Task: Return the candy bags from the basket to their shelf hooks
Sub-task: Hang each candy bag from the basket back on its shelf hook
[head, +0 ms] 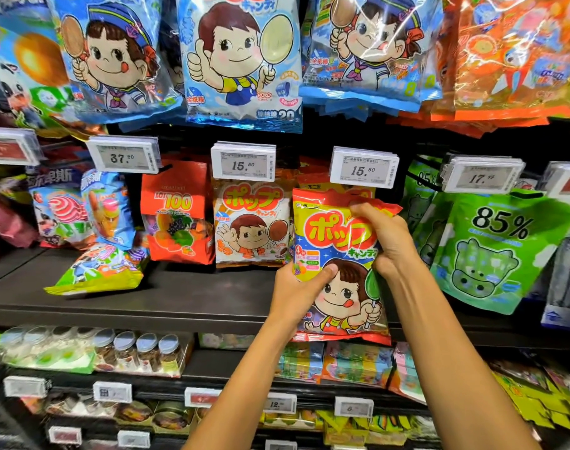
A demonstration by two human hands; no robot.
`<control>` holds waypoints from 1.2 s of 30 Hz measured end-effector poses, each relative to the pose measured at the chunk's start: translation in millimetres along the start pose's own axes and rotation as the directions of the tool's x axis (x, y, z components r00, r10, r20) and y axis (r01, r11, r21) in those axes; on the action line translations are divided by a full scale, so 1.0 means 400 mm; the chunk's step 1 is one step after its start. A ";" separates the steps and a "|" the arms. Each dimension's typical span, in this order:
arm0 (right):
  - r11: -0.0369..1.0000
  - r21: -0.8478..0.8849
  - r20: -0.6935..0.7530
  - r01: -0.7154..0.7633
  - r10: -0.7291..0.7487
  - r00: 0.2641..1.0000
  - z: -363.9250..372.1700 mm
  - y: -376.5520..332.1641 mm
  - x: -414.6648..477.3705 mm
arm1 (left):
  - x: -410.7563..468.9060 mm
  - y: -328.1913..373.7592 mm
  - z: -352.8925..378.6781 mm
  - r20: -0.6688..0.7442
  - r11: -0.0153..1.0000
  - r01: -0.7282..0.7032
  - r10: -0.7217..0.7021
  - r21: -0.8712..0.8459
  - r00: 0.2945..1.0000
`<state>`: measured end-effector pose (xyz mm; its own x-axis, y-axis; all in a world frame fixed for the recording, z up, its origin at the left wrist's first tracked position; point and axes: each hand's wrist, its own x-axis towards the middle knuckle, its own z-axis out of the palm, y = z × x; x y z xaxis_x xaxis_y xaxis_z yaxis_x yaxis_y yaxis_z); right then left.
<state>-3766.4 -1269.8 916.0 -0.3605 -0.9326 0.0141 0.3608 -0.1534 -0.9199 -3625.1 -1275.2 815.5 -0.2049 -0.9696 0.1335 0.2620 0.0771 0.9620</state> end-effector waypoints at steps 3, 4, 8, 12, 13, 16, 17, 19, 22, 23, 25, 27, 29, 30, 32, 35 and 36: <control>0.999 -0.005 0.025 0.034 -0.034 0.999 -0.010 0.006 -0.001 | -0.006 -0.001 -0.007 -0.017 1.000 0.002 -0.002 0.007 1.000; 0.997 -0.006 0.029 0.076 -0.076 0.997 -0.013 0.009 -0.003 | -0.008 -0.001 -0.011 -0.020 1.000 0.000 0.000 0.011 1.000; 0.923 -0.176 0.038 0.343 -0.342 0.939 -0.037 0.013 -0.007 | -0.020 -0.004 -0.029 -0.016 0.999 -0.008 0.008 0.032 1.000; 0.746 -0.488 0.140 0.454 -0.446 0.884 -0.047 0.016 -0.006 | -0.030 -0.008 -0.035 -0.007 0.998 -0.022 0.023 0.051 1.000; 0.742 -0.508 0.149 0.437 -0.425 0.893 -0.046 0.015 -0.007 | -0.032 -0.008 -0.036 -0.006 0.998 -0.027 0.028 0.051 1.000; 0.699 -0.569 0.192 0.433 -0.400 0.896 -0.042 0.010 -0.009 | -0.036 -0.010 -0.043 -0.003 0.998 -0.035 0.035 0.056 0.999; 0.680 -0.585 0.215 0.443 -0.397 0.892 -0.042 0.008 -0.009 | -0.038 -0.011 -0.044 -0.002 0.998 -0.036 0.036 0.060 0.999; 0.669 -0.599 0.242 0.440 -0.373 0.896 -0.042 0.003 -0.010 | -0.041 -0.011 -0.045 0.001 0.997 -0.040 0.040 0.063 0.999; 0.694 -0.594 0.238 0.406 -0.330 0.913 -0.041 -0.009 -0.011 | -0.044 -0.010 -0.046 0.008 0.997 -0.048 0.048 0.063 0.999; 0.714 -0.574 0.246 0.402 -0.318 0.916 -0.040 -0.013 -0.013 | -0.044 -0.010 -0.046 0.012 0.997 -0.051 0.051 0.063 0.999; 0.732 -0.550 0.266 0.402 -0.303 0.915 -0.037 -0.021 -0.019 | -0.046 -0.009 -0.045 0.013 0.997 -0.057 0.056 0.060 0.998; 0.731 -0.545 0.282 0.410 -0.301 0.911 -0.035 -0.027 -0.024 | -0.048 -0.007 -0.042 0.010 0.997 -0.058 0.057 0.060 0.998; 0.731 -0.533 0.290 0.426 -0.315 0.904 -0.033 -0.029 -0.027 | -0.048 -0.005 -0.040 0.013 0.997 -0.057 0.056 0.057 0.998; 0.736 -0.522 0.292 0.431 -0.321 0.901 -0.033 -0.030 -0.028 | -0.048 -0.004 -0.040 0.014 0.997 -0.054 0.054 0.057 0.998; 0.745 -0.502 0.292 0.439 -0.332 0.897 -0.035 -0.030 -0.030 | -0.047 -0.002 -0.041 0.014 0.997 -0.054 0.053 0.063 0.998; 0.745 -0.507 0.301 0.434 -0.319 0.899 -0.039 -0.028 -0.030 | -0.047 -0.001 -0.041 0.009 0.996 -0.059 0.059 0.073 0.998; 0.746 -0.511 0.304 0.427 -0.308 0.902 -0.040 -0.029 -0.032 | -0.047 -0.001 -0.042 0.005 0.995 -0.061 0.061 0.077 0.998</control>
<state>-3779.6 -1251.1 920.2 -0.1747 -0.8930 0.4147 -0.3239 -0.3456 -0.8807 -3605.7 -1261.0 808.6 -0.1933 -0.9621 0.1926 0.2004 0.1535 0.9676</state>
